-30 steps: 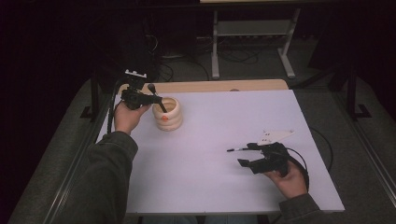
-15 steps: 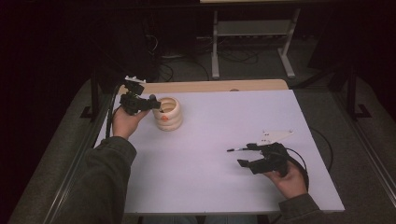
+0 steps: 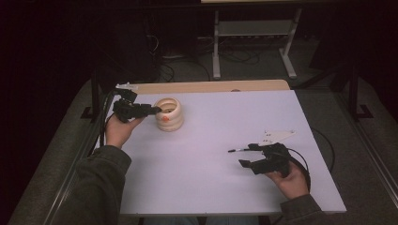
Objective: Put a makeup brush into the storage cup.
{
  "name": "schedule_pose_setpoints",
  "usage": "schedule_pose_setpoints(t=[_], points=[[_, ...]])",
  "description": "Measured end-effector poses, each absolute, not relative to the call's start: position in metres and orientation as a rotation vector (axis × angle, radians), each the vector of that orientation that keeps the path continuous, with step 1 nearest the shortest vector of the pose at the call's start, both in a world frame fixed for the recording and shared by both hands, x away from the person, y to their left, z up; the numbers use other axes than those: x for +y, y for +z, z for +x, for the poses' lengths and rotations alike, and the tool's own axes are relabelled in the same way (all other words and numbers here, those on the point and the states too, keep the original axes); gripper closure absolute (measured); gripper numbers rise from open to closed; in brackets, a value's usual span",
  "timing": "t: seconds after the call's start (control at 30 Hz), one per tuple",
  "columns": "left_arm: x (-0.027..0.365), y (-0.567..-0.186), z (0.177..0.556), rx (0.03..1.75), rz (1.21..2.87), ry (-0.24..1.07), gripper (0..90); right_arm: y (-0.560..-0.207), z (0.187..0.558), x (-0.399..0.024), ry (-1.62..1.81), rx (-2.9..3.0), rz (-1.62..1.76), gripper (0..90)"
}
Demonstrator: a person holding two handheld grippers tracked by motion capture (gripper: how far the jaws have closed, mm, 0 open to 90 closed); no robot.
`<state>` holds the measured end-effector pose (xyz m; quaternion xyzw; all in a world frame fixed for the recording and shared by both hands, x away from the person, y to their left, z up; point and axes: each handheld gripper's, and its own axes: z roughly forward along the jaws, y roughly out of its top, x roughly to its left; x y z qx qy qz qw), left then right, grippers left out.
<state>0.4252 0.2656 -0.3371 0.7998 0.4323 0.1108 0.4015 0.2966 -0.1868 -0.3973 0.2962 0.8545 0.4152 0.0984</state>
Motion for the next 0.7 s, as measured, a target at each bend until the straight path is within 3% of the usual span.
schedule_pose_setpoints(t=[0.7], points=[[0.273,-0.356,0.392,1.050,2.016,0.273,55.5,-0.395,0.302,-0.201,1.215,2.493,0.904,26.5]])
